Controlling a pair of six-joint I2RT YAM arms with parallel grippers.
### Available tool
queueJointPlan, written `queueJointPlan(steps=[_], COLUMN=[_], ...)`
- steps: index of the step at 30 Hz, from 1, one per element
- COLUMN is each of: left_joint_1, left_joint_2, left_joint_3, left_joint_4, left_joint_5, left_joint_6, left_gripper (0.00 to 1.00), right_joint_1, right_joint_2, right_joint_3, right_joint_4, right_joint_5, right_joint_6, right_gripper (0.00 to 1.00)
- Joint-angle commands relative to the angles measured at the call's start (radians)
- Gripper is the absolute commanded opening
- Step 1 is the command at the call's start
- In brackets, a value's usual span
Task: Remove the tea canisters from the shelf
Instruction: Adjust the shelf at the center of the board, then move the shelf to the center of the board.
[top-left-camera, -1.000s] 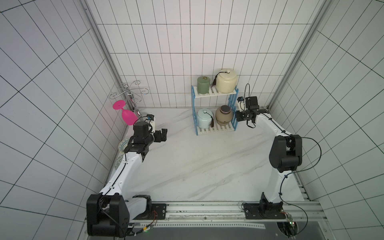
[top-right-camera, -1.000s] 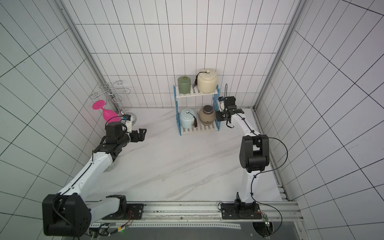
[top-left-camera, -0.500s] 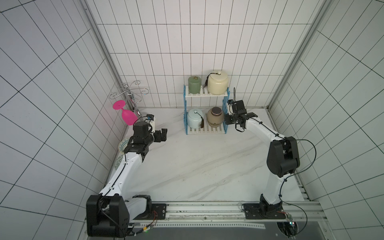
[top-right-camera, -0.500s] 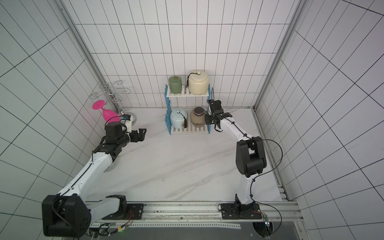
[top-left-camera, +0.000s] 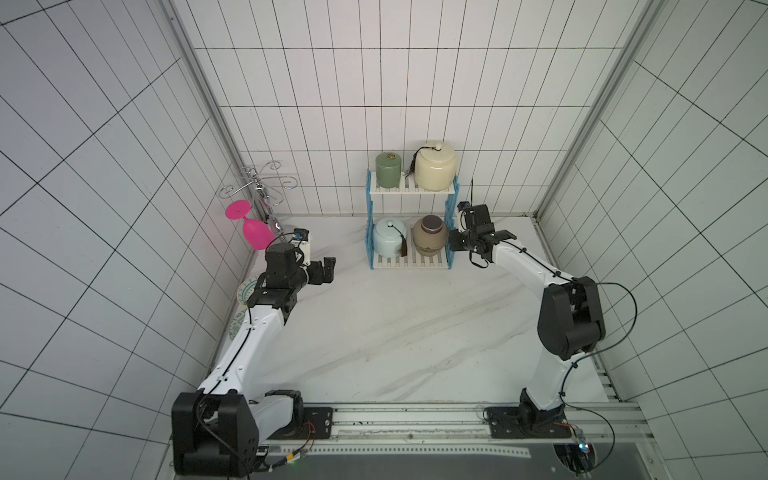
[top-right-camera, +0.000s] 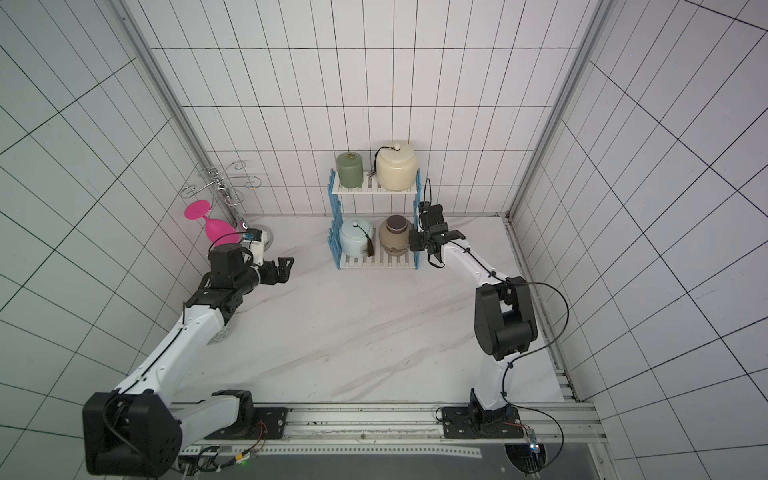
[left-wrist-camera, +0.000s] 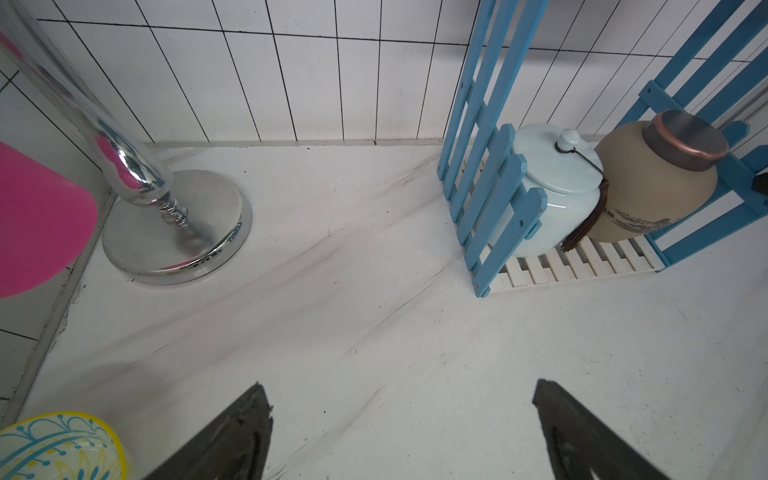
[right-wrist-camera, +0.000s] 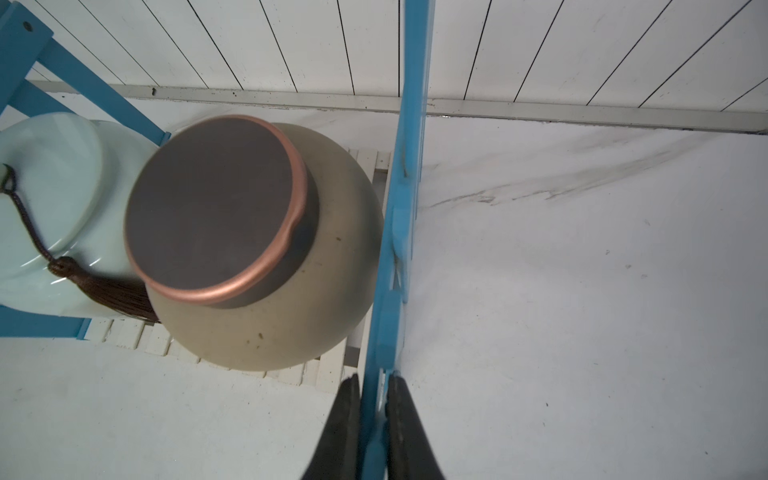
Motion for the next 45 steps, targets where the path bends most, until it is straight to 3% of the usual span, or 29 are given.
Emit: queueJointPlan(steps=[1, 5, 16, 24, 32, 38, 45], left_joint_1=[-0.005, -0.018, -0.059, -0.121, -0.145, -0.16, -0.176], left_joint_2=[-0.016, -0.019, -0.05, -0.085, -0.209, -0.34, -0.351], left_joint_3=[0.0, 0.015, 0.068, 0.115, 0.072, -0.019, -0.058], left_joint_4=[-0.012, -0.041, -0.159, -0.225, -0.271, -0.165, 0.068], left_joint_5=[0.049, 0.084, 0.246, 0.179, 0.152, 0.143, 0.15], left_joint_6=[0.03, 0.081, 0.143, 0.123, 0.056, 0.094, 0.041], left_gripper=[0.99, 0.99, 0.99, 0.99, 0.99, 0.99, 0.99], right_joint_1=[0.027, 0.024, 0.009, 0.008, 0.01, 0.011, 0.011], right_joint_2=[-0.063, -0.113, -0.201, -0.23, -0.188, -0.099, 0.008], right_joint_3=[-0.007, 0.035, 0.274, 0.49, 0.698, 0.88, 1.026], right_joint_4=[-0.102, -0.156, -0.414, -0.569, -0.607, -0.624, -0.58], right_joint_5=[-0.066, -0.063, -0.038, -0.003, 0.014, 0.022, 0.026], right_joint_6=[-0.011, -0.022, -0.035, -0.048, -0.065, -0.088, -0.086], right_gripper=[0.25, 0.44, 0.6, 0.71, 0.8, 0.88, 0.92])
